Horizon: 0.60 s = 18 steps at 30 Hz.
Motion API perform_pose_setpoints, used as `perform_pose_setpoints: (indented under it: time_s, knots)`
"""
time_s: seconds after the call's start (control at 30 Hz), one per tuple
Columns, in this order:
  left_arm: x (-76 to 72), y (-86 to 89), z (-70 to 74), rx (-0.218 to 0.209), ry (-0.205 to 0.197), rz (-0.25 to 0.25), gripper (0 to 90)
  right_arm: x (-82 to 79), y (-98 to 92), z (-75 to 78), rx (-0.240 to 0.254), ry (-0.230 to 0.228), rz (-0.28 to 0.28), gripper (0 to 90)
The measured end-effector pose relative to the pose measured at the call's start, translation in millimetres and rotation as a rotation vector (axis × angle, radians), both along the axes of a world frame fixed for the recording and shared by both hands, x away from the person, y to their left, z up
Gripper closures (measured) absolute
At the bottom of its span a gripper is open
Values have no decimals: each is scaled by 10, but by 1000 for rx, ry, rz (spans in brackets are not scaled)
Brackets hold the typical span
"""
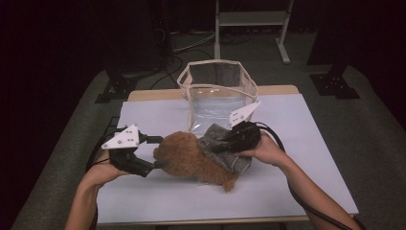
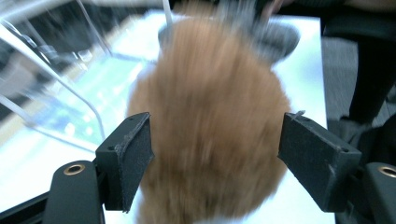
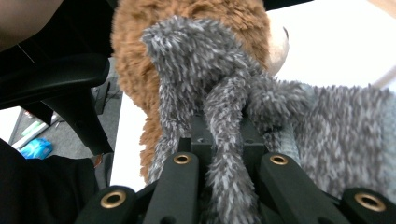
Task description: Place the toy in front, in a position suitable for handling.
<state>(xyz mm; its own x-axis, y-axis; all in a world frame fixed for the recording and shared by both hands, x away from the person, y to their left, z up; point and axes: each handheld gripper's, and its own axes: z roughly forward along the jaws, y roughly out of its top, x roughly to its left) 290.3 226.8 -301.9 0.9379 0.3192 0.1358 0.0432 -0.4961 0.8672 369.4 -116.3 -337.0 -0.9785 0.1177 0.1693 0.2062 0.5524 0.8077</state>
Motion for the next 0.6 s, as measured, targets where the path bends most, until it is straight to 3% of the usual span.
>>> perform_pose_setpoints:
  time_s: [0.03, 0.13, 0.3, 0.4, 0.53, 0.6]
  knots:
    - [-18, -25, -8, 8, -5, -13, 249, 0, 54, -13, -9, -1, 11, 810]
    - [12, -137, -156, 99, 14, -19, 243, -20, 214, -58, -39, -13, 39, 809]
    - [50, -225, -478, 152, 71, -46, 289, -113, 313, -74, -68, -40, 81, 809]
    - [47, -171, -601, 209, 88, -31, 317, -138, 190, -43, -83, -61, 74, 808]
    - [48, -110, -604, 193, 91, -15, 315, -74, -102, -68, -86, -52, -9, 808]
    - [71, -149, -536, 189, 80, -9, 284, -40, -221, -170, -97, -30, -45, 806]
